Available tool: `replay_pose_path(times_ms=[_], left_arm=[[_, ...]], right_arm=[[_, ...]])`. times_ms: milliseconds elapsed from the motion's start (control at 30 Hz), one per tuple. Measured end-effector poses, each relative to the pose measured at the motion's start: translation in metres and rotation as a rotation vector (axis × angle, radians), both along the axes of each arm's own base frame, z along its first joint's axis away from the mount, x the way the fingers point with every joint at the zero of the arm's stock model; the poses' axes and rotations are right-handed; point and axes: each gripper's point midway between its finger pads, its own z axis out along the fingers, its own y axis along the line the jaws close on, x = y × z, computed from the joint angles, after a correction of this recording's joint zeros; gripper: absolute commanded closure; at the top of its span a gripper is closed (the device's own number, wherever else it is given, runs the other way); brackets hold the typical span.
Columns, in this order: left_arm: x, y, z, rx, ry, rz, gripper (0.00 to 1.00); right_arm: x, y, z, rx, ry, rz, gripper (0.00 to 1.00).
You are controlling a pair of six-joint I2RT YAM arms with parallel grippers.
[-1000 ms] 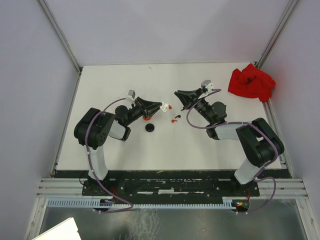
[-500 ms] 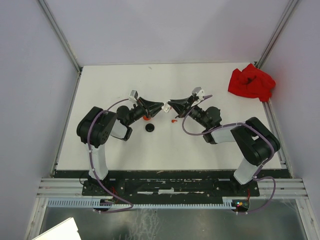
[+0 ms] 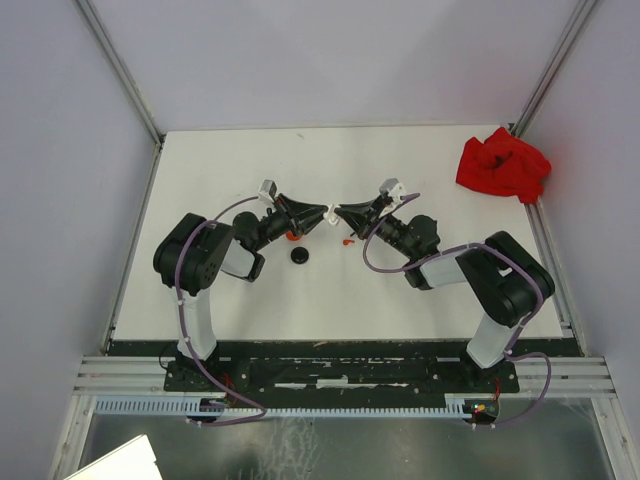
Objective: Insert the wireless bluetooth earbuds into the charging case
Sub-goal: Place the earbud in the charging case.
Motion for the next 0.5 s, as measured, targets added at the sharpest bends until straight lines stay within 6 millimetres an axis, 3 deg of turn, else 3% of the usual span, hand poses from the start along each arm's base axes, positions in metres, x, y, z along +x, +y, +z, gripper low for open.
replay_pose_path(times_ms=[500], left_arm=[[-0.003, -0.0007, 0.0031, -0.035, 0.051, -0.027, 0.97]], right_arm=[[0.0006, 0.001, -0.0036, -0.002, -0.001, 0.001, 0.98]])
